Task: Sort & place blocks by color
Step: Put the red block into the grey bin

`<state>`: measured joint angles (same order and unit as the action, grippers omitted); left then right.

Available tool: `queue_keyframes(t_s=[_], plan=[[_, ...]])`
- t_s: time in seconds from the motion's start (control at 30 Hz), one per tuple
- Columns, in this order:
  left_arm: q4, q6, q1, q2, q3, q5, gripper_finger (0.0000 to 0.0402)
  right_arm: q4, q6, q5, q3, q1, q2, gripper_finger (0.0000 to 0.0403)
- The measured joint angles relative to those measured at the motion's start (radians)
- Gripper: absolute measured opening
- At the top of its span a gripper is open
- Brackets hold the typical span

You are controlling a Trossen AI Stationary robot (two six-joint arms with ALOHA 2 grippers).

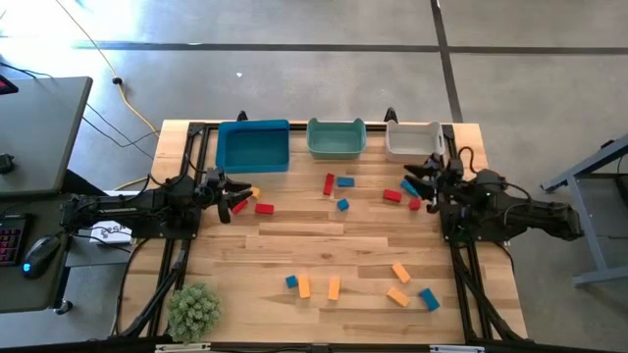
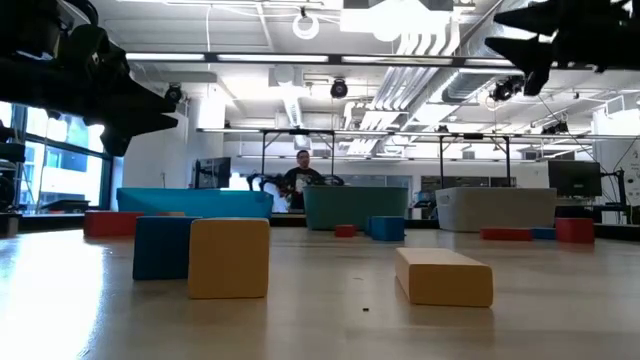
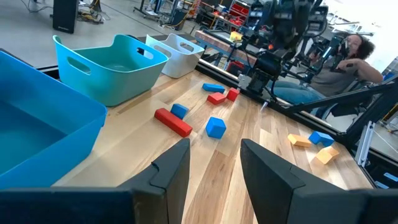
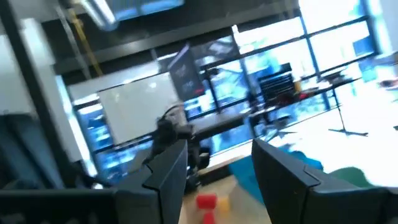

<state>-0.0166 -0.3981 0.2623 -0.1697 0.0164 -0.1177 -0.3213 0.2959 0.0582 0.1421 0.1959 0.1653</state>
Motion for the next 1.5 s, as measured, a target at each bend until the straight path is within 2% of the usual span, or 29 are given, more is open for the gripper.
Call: queue_keyframes(t_s=[0.23, 0.43, 0.5, 0.63, 0.77, 1.0, 1.27, 1.5], plan=[[0.0, -0.001, 0.0, 0.0, 0.0, 0.0, 0.0131, 0.207, -0.032, 0.187, 0.173, 0.0, 0.136, 0.017], [-0.006, 0.03, 0.0, 0.0, 0.0, -0.009, 0.0131, 0.531, 0.042, 0.313, 0.318, 0.0, 0.315, 0.017], [-0.006, 0.073, 0.0, 0.0, 0.0, -0.025, 0.0131, 0.637, 0.084, 0.323, 0.362, 0.0, 0.382, 0.017], [-0.011, 0.082, 0.0, 0.0, 0.0, -0.029, 0.0131, 0.805, 0.169, 0.306, 0.426, 0.0, 0.516, 0.017], [-0.017, 0.018, 0.0, 0.0, 0.0, -0.028, 0.0131, 0.865, 0.197, 0.276, 0.465, 0.0, 0.631, 0.017], [-0.075, -0.062, 0.0, 0.0, 0.0, -0.029, 0.0131, 0.874, 0.152, 0.146, 0.514, 0.0, 0.779, 0.017], [-0.141, -0.227, 0.0, 0.0, 0.0, -0.03, 0.0131, 0.934, 0.122, 0.126, 0.596, 0.015, 0.893, 0.017], [-0.146, -0.238, 0.0, 0.0, 0.0, -0.031, 0.0131, 1.093, -0.024, 0.071, 0.67, 0.075, 0.991, 0.017]])
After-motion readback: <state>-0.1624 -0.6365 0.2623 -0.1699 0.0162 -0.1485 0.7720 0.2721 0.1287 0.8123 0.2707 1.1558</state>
